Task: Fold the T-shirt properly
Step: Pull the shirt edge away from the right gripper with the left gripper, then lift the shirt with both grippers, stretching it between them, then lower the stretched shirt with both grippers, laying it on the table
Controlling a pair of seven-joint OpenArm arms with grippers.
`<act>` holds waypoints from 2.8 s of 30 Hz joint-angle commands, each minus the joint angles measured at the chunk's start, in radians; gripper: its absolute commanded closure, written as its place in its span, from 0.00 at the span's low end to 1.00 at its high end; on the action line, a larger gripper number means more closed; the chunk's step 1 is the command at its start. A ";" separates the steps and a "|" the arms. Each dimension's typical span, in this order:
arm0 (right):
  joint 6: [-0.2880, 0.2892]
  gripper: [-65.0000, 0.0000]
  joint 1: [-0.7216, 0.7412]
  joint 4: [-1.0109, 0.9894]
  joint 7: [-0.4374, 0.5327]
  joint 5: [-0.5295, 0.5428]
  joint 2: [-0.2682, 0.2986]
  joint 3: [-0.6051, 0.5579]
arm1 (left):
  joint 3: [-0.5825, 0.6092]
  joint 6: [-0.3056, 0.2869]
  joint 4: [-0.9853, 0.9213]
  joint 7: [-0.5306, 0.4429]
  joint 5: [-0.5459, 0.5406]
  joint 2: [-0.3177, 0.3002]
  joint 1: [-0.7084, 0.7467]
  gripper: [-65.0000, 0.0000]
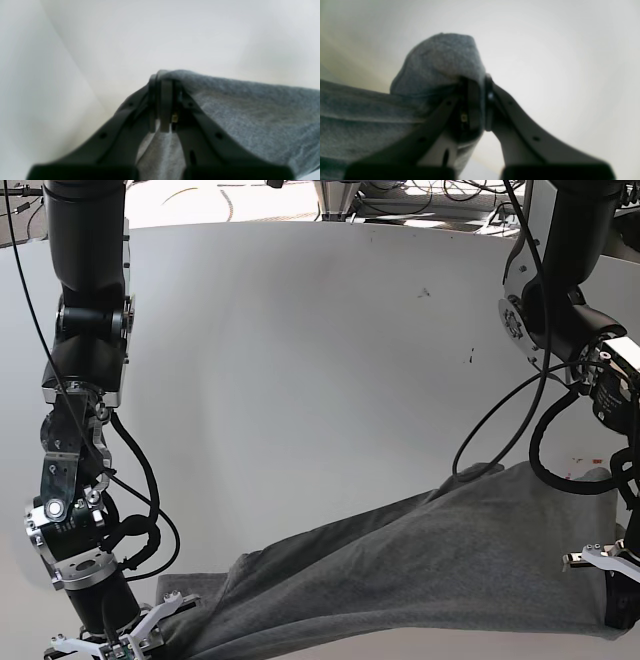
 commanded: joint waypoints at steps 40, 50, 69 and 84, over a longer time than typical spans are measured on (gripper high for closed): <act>-0.007 1.00 -0.789 0.225 0.074 0.018 -0.184 0.435 | -0.065 -0.032 0.022 -0.036 -0.140 0.015 0.765 1.00; 0.001 1.00 -0.935 0.228 0.065 0.027 -0.275 0.520 | -0.135 -0.118 0.021 -0.068 -0.150 0.007 0.905 1.00; -0.001 1.00 -1.149 0.239 0.058 0.153 -0.278 0.546 | -0.233 -0.245 0.032 -0.098 -0.146 -0.004 1.040 1.00; 0.017 1.00 -0.768 0.251 0.066 0.104 -0.236 0.446 | -0.150 -0.149 0.037 -0.072 -0.134 -0.127 0.597 1.00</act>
